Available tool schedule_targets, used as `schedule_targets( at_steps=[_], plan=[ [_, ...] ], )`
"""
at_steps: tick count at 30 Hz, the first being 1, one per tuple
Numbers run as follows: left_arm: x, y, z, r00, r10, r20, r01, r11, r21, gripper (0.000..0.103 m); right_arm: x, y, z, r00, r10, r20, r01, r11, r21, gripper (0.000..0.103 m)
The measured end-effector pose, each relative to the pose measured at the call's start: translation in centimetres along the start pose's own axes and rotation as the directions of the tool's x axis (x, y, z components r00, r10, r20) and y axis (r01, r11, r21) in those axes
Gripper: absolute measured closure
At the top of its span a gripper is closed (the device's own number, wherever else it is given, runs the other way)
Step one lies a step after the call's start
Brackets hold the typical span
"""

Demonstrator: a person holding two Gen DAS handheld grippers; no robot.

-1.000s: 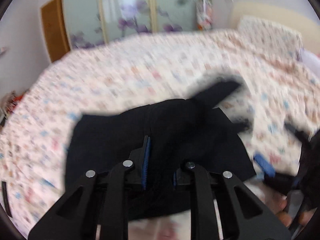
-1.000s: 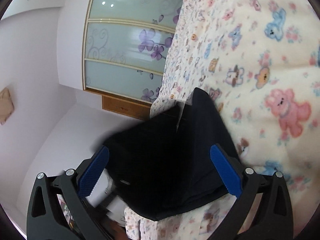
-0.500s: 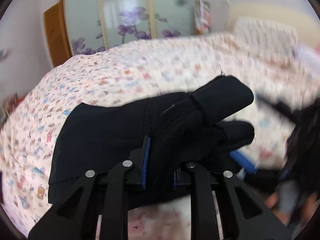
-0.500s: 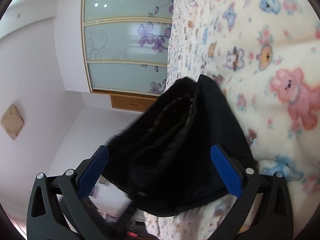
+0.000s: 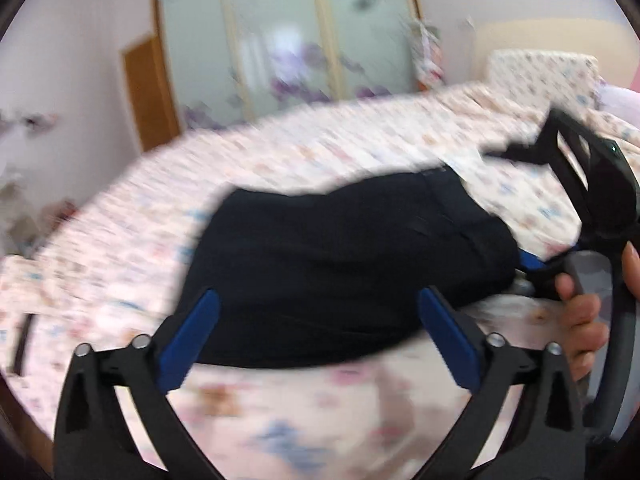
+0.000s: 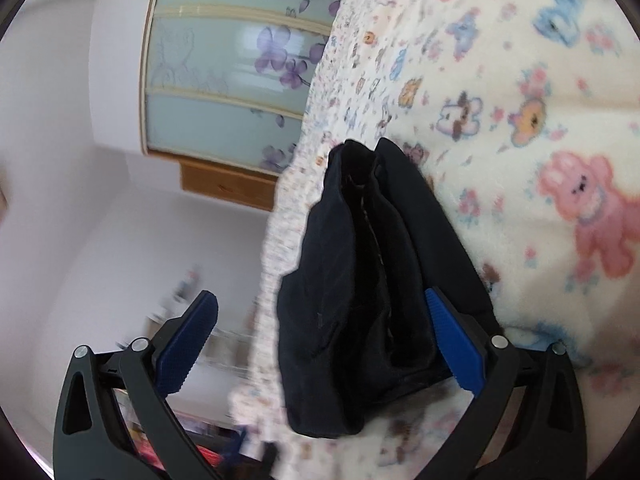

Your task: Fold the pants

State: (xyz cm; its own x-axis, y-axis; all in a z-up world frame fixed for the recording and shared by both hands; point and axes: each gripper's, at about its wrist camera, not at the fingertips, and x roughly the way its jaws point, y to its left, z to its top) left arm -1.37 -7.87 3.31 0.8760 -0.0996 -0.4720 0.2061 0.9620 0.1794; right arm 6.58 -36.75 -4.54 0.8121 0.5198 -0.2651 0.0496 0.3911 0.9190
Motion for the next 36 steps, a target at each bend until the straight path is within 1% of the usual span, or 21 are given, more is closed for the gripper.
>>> schedule_targets(
  at_steps=[1, 2, 3, 4, 6, 8, 9, 10, 11, 12, 13, 15, 19, 20, 22, 23, 24, 26, 32, 34, 36],
  plan=[
    [-0.7, 1.0, -0.2, 0.999, 0.034, 0.033, -0.033, 0.999, -0.005, 0.002, 0.0, 0.3, -0.2, 0.999, -0.034, -0.002, 0.034, 0.999, -0.028, 0.006],
    [-1.0, 1.8, -0.4, 0.997, 0.06, 0.042, -0.06, 0.998, -0.011, 0.002, 0.1, 0.9, -0.4, 0.996, -0.091, -0.004, 0.09, 0.993, -0.075, 0.013],
    [-1.0, 2.3, -0.6, 0.997, 0.072, 0.039, -0.071, 0.997, -0.017, 0.002, 0.2, 1.3, -0.6, 0.992, -0.125, -0.005, 0.123, 0.987, -0.105, 0.018],
    [-1.0, 3.2, -1.0, 0.996, 0.086, 0.025, -0.085, 0.996, -0.035, 0.002, 0.3, 1.6, -0.8, 0.986, -0.165, -0.007, 0.162, 0.977, -0.141, 0.021],
    [-1.1, 4.2, -1.6, 0.995, 0.097, 0.019, -0.095, 0.993, -0.071, 0.002, 0.5, 1.9, -1.1, 0.975, -0.221, -0.012, 0.215, 0.958, -0.188, 0.026],
    [-1.3, 5.4, -2.6, 0.994, 0.103, 0.032, -0.099, 0.988, -0.115, 0.002, 0.9, 2.1, -1.3, 0.966, -0.26, -0.009, 0.251, 0.941, -0.225, 0.029],
    [-1.4, 5.8, -3.1, 0.993, 0.108, 0.042, -0.102, 0.987, -0.127, 0.002, 1.1, 2.3, -1.5, 0.958, -0.285, -0.001, 0.276, 0.928, -0.251, 0.035],
    [-1.5, 6.2, -3.7, 0.992, 0.115, 0.057, -0.106, 0.985, -0.133, 0.002, 1.2, 2.6, -1.8, 0.951, -0.31, 0.018, 0.302, 0.909, -0.288, 0.039],
    [-1.5, 6.3, -4.1, 0.991, 0.119, 0.062, -0.109, 0.984, -0.138, 0.002, 1.1, 2.8, -1.9, 0.951, -0.307, 0.025, 0.3, 0.903, -0.309, 0.05],
    [-1.4, 6.6, -4.4, 0.992, 0.117, 0.053, -0.108, 0.983, -0.151, 0.002, 1.3, 3.0, -1.8, 0.956, -0.291, 0.033, 0.286, 0.903, -0.32, 0.069],
    [-1.2, 6.8, -4.4, 0.993, 0.109, 0.046, -0.1, 0.982, -0.159, 0.002, 1.5, 3.3, -1.6, 0.962, -0.271, 0.045, 0.27, 0.904, -0.333, 0.075],
    [-1.0, 7.1, -4.5, 0.994, 0.103, 0.043, -0.094, 0.981, -0.17, 0.002, 1.4, 4.1, -1.7, 0.966, -0.243, 0.087, 0.258, 0.891, -0.374, 0.08],
    [-1.1, 7.2, -4.7, 0.995, 0.084, 0.048, -0.074, 0.982, -0.176, 0.002, 1.3, 6.3, -1.4, 0.956, -0.203, 0.211, 0.282, 0.83, -0.481, 0.086],
    [-1.2, 7.1, -4.7, 0.995, 0.086, 0.049, -0.076, 0.982, -0.172, 0.002, 1.4, 6.7, -1.4, 0.948, -0.204, 0.244, 0.304, 0.808, -0.504, 0.087],
    [-1.3, 6.9, -4.8, 0.995, 0.085, 0.055, -0.075, 0.984, -0.162, 0.002, 1.8, 6.8, -1.3, 0.934, -0.231, 0.274, 0.345, 0.787, -0.511, 0.088],
    [-1.3, 6.9, -4.8, 0.994, 0.09, 0.057, -0.08, 0.984, -0.157, 0.002, 1.8, 6.6, -1.5, 0.929, -0.243, 0.28, 0.358, 0.784, -0.507, 0.09],
    [-1.3, 6.9, -4.8, 0.994, 0.093, 0.059, -0.083, 0.985, -0.151, 0.002, 1.8, 6.4, -1.4, 0.92, -0.267, 0.288, 0.382, 0.779, -0.497, 0.09],
    [-1.4, 7.0, -4.8, 0.994, 0.093, 0.062, -0.083, 0.985, -0.15, 0.002, 1.8, 6.0, -1.3, 0.912, -0.294, 0.286, 0.402, 0.777, -0.484, 0.09],
    [-1.2, 8.2, -4.8, 0.995, 0.09, 0.049, -0.078, 0.975, -0.206, 0.002, 1.8, 6.1, -2.3, 0.885, -0.343, 0.316, 0.461, 0.742, -0.487, 0.09],
    [-1.2, 8.4, -4.9, 0.995, 0.09, 0.046, -0.078, 0.972, -0.22, 0.002, 2.0, 6.0, -2.3, 0.87, -0.366, 0.329, 0.489, 0.724, -0.487, 0.09],
    [-1.2, 8.6, -4.9, 0.995, 0.091, 0.044, -0.079, 0.971, -0.228, 0.002, 2.9, 5.2, -2.1, 0.849, -0.423, 0.317, 0.528, 0.706, -0.472, 0.09]
  ],
)
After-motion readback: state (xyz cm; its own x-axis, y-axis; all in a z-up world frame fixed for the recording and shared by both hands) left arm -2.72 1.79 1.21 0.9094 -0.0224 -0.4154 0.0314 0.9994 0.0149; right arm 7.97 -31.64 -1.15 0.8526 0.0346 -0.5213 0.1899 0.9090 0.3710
